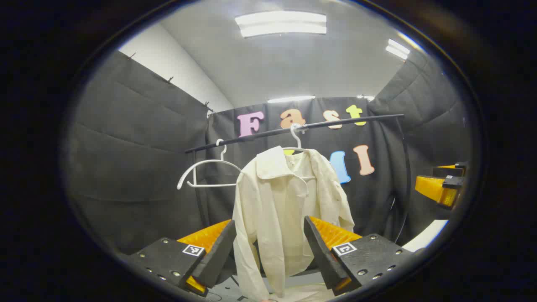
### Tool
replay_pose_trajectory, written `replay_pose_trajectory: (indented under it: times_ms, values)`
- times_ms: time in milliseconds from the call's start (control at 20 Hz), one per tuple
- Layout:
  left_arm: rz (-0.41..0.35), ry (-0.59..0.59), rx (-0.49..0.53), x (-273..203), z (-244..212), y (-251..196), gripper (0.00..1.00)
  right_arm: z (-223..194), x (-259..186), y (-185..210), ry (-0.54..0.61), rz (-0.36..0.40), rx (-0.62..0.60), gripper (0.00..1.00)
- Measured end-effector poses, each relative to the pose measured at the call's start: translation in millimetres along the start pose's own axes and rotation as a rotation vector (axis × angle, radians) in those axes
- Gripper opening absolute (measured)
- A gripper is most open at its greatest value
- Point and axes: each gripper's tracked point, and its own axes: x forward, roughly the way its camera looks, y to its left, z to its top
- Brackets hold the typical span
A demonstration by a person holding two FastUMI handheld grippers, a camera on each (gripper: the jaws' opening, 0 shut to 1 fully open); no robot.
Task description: Grasp the clothes on the hanger with both hands and then place them into the laundry hamper below.
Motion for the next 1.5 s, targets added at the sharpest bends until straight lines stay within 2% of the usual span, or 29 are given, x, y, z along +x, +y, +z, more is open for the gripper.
replay_pose_trajectory:
  times_ms: [300, 950, 1500]
  values:
    - [0.006, -0.002, 0.001, 7, 6, -2, 0.95, 1, 6, -3, 0.010, 0.003, 0.029, 0.97]
    - [0.043, -0.014, -0.015, 8, 8, 10, 0.95, 6, 9, -19, -0.002, -0.020, 0.004, 0.97]
    - [0.057, -0.016, -0.014, 8, 6, 17, 0.95, 2, 13, -17, 0.006, -0.011, -0.011, 0.97]
